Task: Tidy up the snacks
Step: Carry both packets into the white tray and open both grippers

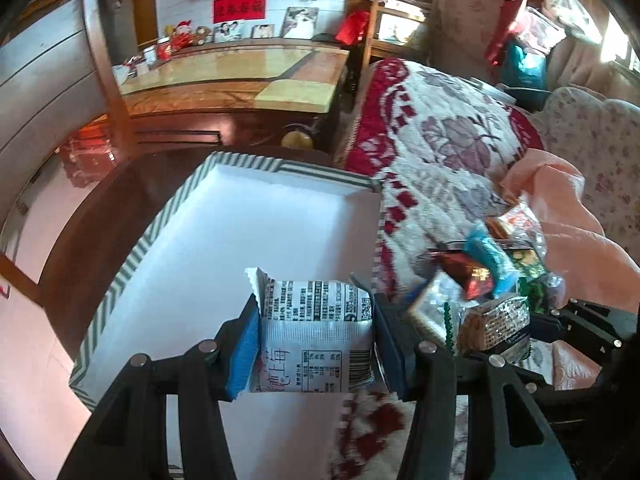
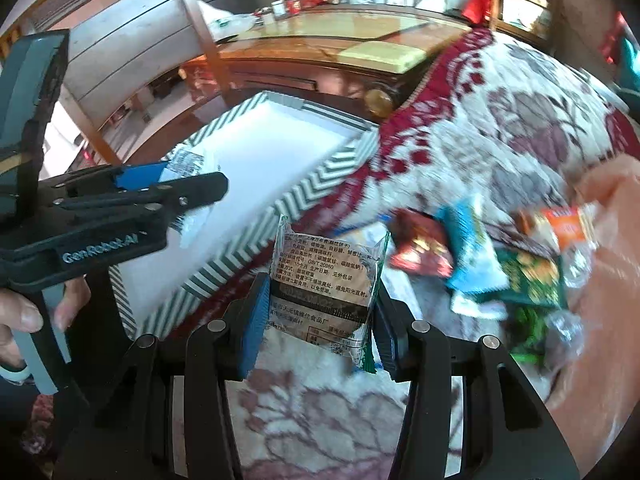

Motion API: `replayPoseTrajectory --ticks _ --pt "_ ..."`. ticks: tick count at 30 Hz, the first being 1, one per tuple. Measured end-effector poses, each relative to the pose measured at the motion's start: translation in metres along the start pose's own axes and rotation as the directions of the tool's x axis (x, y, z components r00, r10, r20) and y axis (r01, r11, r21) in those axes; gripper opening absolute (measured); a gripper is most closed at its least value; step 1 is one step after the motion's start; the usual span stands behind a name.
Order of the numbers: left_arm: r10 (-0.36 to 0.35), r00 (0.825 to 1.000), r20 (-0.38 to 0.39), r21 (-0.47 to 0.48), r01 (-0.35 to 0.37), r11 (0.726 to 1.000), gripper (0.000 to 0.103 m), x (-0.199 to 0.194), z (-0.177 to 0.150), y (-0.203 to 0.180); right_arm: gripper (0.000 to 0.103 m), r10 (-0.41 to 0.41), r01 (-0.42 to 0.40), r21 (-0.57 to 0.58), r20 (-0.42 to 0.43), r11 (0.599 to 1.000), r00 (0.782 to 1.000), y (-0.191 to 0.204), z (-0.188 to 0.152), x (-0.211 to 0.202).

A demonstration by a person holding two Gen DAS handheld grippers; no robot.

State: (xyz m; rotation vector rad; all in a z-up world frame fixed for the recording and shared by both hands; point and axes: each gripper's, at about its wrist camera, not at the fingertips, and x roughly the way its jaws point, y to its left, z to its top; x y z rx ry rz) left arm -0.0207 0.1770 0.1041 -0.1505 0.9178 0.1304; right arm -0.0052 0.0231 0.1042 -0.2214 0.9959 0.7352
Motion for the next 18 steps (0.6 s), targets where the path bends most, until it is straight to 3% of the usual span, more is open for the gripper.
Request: replayPoseTrajectory --ticks 18 --pt "0.089 0.991 -0.098 -0.163 -0.104 0.981 0.056 0.027 -0.013 0.08 0.047 0.06 -0.069 -0.146 -0.063 0.987 0.996 0.068 0.051 0.045"
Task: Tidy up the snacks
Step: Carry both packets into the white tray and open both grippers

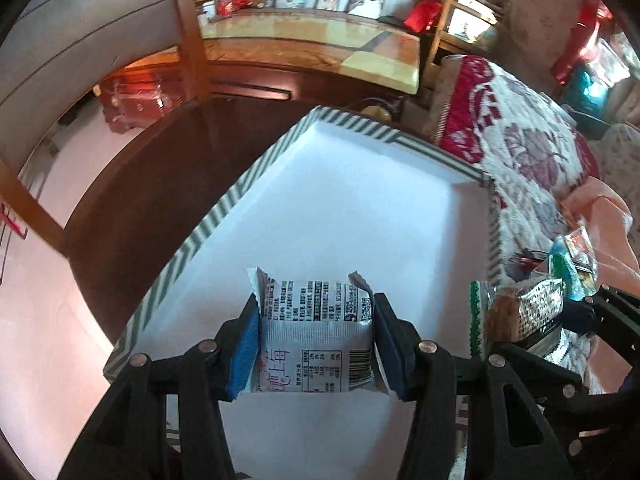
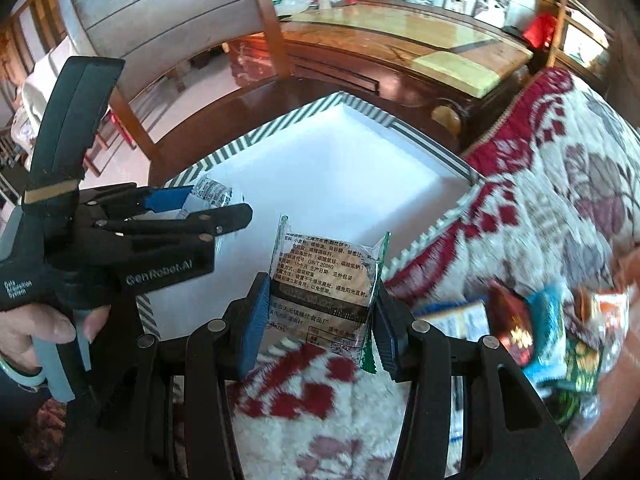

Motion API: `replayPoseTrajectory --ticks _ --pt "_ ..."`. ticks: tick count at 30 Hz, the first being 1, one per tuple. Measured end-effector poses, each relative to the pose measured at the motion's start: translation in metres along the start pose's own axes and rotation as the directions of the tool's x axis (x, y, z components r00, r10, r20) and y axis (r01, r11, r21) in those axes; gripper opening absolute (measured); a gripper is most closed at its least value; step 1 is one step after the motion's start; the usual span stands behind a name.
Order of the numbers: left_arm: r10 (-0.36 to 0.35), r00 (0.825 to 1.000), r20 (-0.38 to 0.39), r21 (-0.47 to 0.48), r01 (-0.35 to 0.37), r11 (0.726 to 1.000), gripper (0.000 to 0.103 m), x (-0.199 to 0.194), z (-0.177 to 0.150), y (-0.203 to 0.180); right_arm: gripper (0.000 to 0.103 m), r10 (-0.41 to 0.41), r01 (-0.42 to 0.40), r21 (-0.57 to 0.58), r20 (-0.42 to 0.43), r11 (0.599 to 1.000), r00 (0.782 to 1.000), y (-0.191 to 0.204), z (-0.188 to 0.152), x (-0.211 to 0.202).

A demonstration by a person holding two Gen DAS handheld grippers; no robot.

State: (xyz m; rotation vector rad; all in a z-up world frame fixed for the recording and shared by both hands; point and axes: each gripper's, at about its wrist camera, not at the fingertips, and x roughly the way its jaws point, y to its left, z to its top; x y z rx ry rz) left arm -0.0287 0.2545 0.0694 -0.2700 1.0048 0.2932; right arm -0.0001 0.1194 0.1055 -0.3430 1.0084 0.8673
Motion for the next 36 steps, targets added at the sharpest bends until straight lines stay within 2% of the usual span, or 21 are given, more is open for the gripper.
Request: replayPoseTrajectory --ticks 13,25,29,33,36 --pt "0.034 0.997 -0.073 -0.078 -0.039 0.996 0.056 0.023 -0.005 0.024 0.047 0.039 -0.048 -0.07 -0.121 0.996 0.992 0.021 0.008 0.049" --pt "0.052 0.993 -0.102 -0.081 -0.06 0.995 0.056 0.033 -0.008 0.027 0.047 0.05 -0.063 -0.074 -0.16 0.995 0.986 0.027 0.006 0.067" --pt "0.074 0.991 -0.112 -0.092 -0.084 0.992 0.059 0.036 -0.009 0.029 0.053 0.037 -0.049 -0.071 -0.159 0.996 0.987 0.027 0.008 0.066" --pt "0.075 0.99 -0.118 -0.102 -0.088 0.991 0.07 0.035 -0.01 0.031 0.054 0.027 -0.039 -0.083 -0.138 0.996 0.99 0.03 0.008 0.059" --pt "0.078 0.991 -0.107 -0.107 -0.09 0.99 0.074 0.03 -0.01 0.032 0.054 0.035 -0.043 -0.068 -0.112 0.997 0.993 0.027 0.007 0.048"
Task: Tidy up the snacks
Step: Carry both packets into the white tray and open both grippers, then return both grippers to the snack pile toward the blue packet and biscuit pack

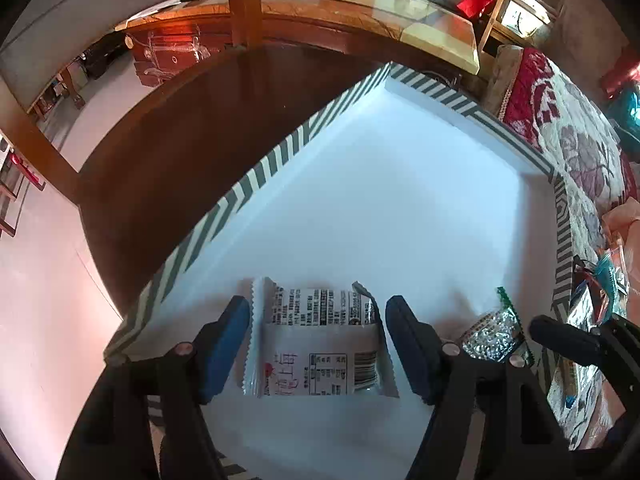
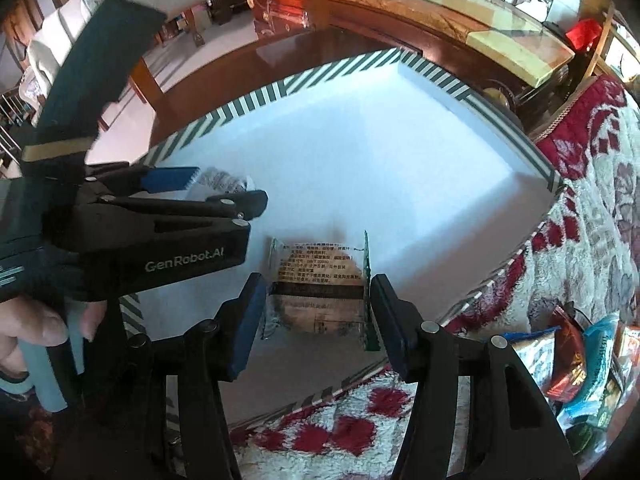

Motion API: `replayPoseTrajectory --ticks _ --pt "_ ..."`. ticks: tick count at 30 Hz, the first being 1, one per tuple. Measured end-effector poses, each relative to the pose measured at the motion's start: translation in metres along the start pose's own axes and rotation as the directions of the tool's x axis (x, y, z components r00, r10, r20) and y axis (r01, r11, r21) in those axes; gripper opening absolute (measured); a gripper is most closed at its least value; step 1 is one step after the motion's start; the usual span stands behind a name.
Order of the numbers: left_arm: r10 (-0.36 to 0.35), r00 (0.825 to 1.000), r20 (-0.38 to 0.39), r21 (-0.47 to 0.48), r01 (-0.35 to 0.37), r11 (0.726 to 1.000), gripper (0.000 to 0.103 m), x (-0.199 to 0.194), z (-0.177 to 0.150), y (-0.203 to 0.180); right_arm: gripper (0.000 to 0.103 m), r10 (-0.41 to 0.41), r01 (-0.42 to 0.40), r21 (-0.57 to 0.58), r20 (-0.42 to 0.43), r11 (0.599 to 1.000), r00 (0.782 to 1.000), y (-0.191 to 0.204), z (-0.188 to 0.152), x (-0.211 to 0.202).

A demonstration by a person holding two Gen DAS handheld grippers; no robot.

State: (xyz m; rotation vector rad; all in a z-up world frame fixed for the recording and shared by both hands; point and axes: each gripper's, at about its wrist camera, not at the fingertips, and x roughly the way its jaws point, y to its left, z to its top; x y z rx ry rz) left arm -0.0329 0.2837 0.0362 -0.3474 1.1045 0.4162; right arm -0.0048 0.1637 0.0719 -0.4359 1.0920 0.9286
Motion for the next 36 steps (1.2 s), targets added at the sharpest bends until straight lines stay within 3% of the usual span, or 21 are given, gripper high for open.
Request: replayPoseTrajectory --ticks 3,9,21,36 --pt "-0.003 1.0 0.02 0.003 0.003 1.0 0.083 -0.008 -0.001 -0.003 0.054 -0.001 0.0 0.023 0.032 1.0 0.999 -0.005 -0.005 -0.013" --pt "-0.014 0.996 0.087 0.047 0.01 0.999 0.091 -0.032 -0.003 -0.022 0.054 -0.018 0.011 0.081 0.089 0.997 0.996 -0.021 -0.028 -0.042" --pt "-0.099 0.988 0.119 0.174 0.077 0.982 0.091 -0.057 -0.019 -0.088 0.054 -0.085 0.048 0.257 0.133 0.965 0.987 -0.079 -0.082 -0.079" --pt "-0.147 0.985 0.095 0.312 0.11 0.944 0.091 -0.064 -0.049 -0.157 0.058 -0.15 0.097 0.381 0.111 0.92 0.982 -0.126 -0.151 -0.103"
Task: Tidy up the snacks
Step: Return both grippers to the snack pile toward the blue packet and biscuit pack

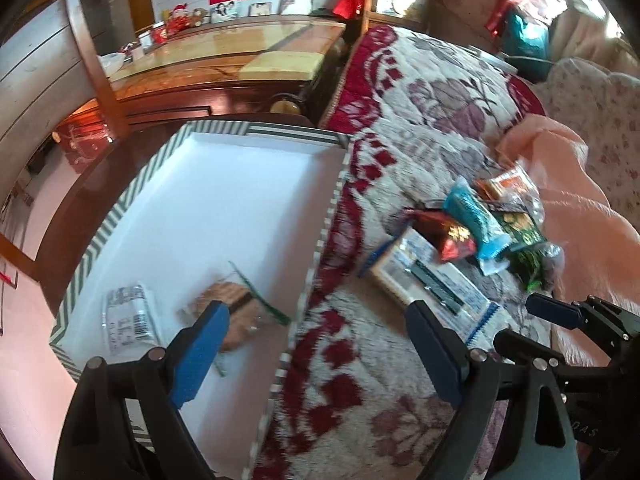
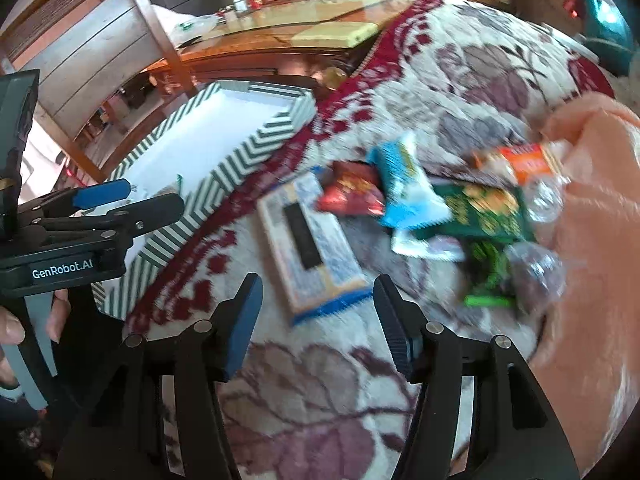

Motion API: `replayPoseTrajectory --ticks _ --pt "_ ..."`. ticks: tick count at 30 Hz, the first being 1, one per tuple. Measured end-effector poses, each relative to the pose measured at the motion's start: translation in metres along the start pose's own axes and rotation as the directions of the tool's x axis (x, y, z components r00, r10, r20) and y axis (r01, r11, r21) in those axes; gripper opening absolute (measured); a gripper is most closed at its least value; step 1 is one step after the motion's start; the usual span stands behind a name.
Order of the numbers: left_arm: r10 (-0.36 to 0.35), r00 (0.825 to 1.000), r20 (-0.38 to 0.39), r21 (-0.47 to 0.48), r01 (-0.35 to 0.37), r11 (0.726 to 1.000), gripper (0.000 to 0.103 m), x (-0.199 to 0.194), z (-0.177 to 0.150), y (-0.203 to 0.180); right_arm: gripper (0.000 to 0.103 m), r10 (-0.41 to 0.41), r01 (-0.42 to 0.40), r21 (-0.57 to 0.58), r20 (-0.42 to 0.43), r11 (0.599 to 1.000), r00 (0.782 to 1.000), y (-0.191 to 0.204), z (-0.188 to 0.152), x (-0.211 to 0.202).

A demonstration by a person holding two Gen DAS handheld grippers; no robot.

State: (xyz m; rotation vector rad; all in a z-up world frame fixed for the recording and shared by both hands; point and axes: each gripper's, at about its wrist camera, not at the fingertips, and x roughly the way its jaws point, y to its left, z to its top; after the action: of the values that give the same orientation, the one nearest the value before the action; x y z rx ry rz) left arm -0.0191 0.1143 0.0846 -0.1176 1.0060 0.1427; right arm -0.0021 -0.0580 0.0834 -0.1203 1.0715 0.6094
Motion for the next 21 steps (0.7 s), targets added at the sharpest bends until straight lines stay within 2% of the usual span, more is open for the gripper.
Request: replayPoseTrajectory --ticks 14,21 --pt "-0.009 1.0 -0.016 0.07 0.011 0.997 0.091 0.007 -0.001 -0.042 0.058 -0.038 0.039 0.077 -0.003 0.996 0.999 -0.043 -0.018 -0.01" --pt "-0.004 0.999 -0.043 0.046 0.006 0.999 0.091 0.018 0.001 -0.041 0.058 -0.059 0.06 0.075 -0.015 0.995 0.998 -0.047 -0.014 -0.001"
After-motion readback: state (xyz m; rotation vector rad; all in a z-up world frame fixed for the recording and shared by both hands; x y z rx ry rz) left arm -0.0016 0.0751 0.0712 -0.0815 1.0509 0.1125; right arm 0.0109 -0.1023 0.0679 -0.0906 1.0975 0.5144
